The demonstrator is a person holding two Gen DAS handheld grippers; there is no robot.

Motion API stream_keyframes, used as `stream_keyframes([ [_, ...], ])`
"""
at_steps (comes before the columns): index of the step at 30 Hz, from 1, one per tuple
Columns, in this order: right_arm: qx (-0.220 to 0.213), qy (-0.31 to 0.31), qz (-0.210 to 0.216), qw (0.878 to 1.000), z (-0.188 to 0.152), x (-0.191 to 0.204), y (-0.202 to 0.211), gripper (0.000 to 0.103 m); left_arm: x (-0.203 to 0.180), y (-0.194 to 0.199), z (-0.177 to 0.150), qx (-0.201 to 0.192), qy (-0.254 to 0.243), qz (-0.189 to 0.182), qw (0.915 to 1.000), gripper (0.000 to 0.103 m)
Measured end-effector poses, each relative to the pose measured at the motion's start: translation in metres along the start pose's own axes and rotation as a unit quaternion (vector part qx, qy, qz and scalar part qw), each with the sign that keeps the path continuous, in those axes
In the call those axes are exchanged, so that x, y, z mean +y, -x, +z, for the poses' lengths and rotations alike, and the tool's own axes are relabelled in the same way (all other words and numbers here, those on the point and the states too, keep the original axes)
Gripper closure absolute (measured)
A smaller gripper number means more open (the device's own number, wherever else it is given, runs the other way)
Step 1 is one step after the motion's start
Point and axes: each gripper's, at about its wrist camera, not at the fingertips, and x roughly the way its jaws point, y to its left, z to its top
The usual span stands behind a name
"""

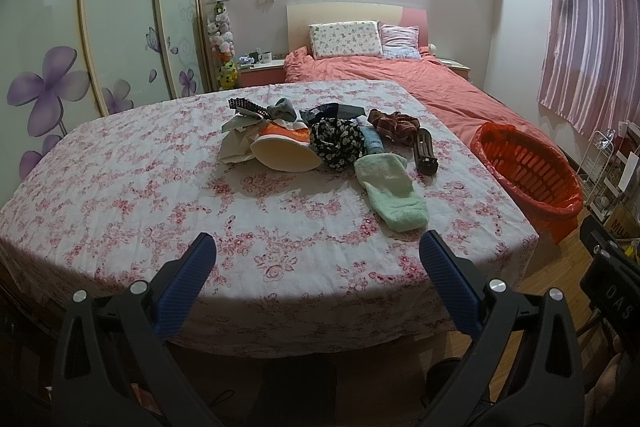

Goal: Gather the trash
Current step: 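Reach the right gripper to the mint-green towel and grasp it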

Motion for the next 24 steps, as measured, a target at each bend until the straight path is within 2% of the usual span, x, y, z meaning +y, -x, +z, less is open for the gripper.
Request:
stream_keyframes([
  [6,0.013,0.001,0.018,1.000,0.004,0.004,-0.016,0.003,0.014,-0.015,0.003,-0.003,0.016,0.014,0.9998,0.004],
  [12,0.034,0.011,0.069,0.997,0.007,0.022,-0.040,0.007,0.035,-0.041,0.011,0.006,0.032,0.028,0.9991,0.004],
  [17,0.051,0.024,0.116,0.992,0.014,0.048,-0.062,0.019,0.054,-0.058,0.018,0.008,0.046,0.044,0.9979,0.004],
  [24,0.065,0.054,0.186,0.979,0.029,0.107,-0.085,0.024,0.080,-0.076,0.022,0.012,0.067,0.056,0.9961,0.004],
])
